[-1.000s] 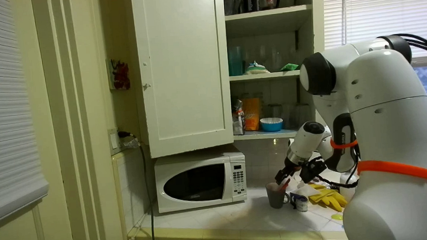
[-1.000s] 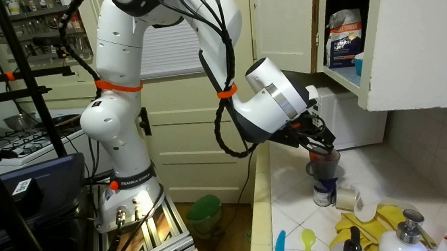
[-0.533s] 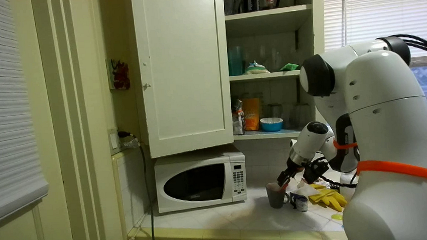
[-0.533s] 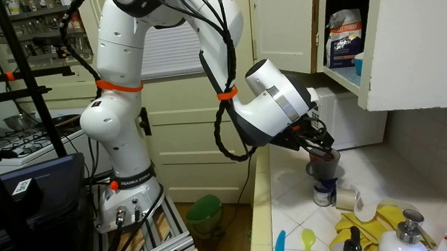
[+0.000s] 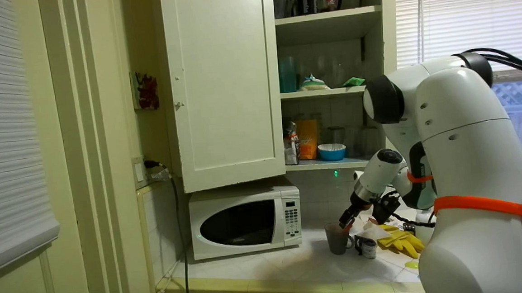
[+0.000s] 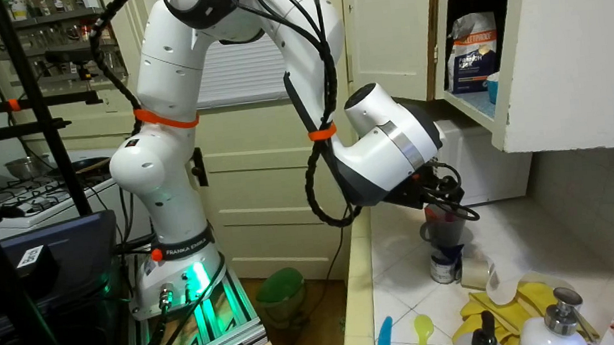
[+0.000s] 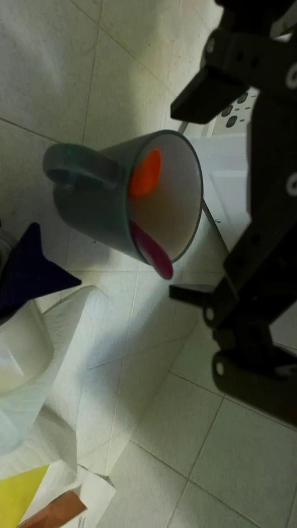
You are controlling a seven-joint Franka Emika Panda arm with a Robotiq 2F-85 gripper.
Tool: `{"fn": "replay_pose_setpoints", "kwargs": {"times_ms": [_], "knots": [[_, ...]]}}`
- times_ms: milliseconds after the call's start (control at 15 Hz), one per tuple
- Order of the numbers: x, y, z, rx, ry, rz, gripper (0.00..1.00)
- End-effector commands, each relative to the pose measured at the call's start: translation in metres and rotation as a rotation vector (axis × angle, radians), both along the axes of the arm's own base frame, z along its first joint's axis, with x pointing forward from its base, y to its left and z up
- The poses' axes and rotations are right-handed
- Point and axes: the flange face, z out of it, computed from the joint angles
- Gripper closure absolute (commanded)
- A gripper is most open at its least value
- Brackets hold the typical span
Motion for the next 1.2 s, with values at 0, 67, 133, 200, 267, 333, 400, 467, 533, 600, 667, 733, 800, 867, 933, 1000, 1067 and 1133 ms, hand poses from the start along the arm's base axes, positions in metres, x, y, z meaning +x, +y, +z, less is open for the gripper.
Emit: {"fn": "replay_pose_setpoints", "kwargs": {"times_ms": [0, 67, 133, 200, 267, 333, 400, 467, 533, 600, 667, 733, 800, 867, 933, 1000, 1067, 1133], "knots": [[0.002, -0.010, -0.005, -0.009, 0.013, 0.038, 0.00], [0.002, -0.010, -0.007, -0.008, 0.020, 0.042, 0.00], [0.002, -0.011, -0.009, -0.008, 0.026, 0.043, 0.00], [0.002, -0.011, -0.011, -0.008, 0.031, 0.046, 0.00], [0.002, -0.011, -0.012, -0.007, 0.037, 0.049, 0.04], [0.002, -0.011, -0.014, -0.007, 0.042, 0.053, 0.09], [0.002, -0.012, -0.016, -0.007, 0.046, 0.056, 0.19], [0.002, -0.012, -0.017, -0.008, 0.050, 0.061, 0.25], [0.002, -0.012, -0.018, -0.008, 0.052, 0.064, 0.30], [0.002, -0.012, -0.018, -0.008, 0.053, 0.066, 0.34], [0.002, -0.012, -0.019, -0.008, 0.054, 0.067, 0.34], [0.003, -0.013, -0.019, -0.009, 0.055, 0.069, 0.33], [0.003, -0.013, -0.020, -0.010, 0.055, 0.071, 0.31], [0.004, -0.013, -0.019, -0.011, 0.055, 0.072, 0.30], [0.004, -0.013, -0.019, -0.012, 0.055, 0.072, 0.30], [0.004, -0.013, -0.019, -0.013, 0.054, 0.073, 0.29], [0.005, -0.013, -0.019, -0.014, 0.054, 0.074, 0.32], [0.005, -0.013, -0.019, -0.014, 0.053, 0.075, 0.35]]}}
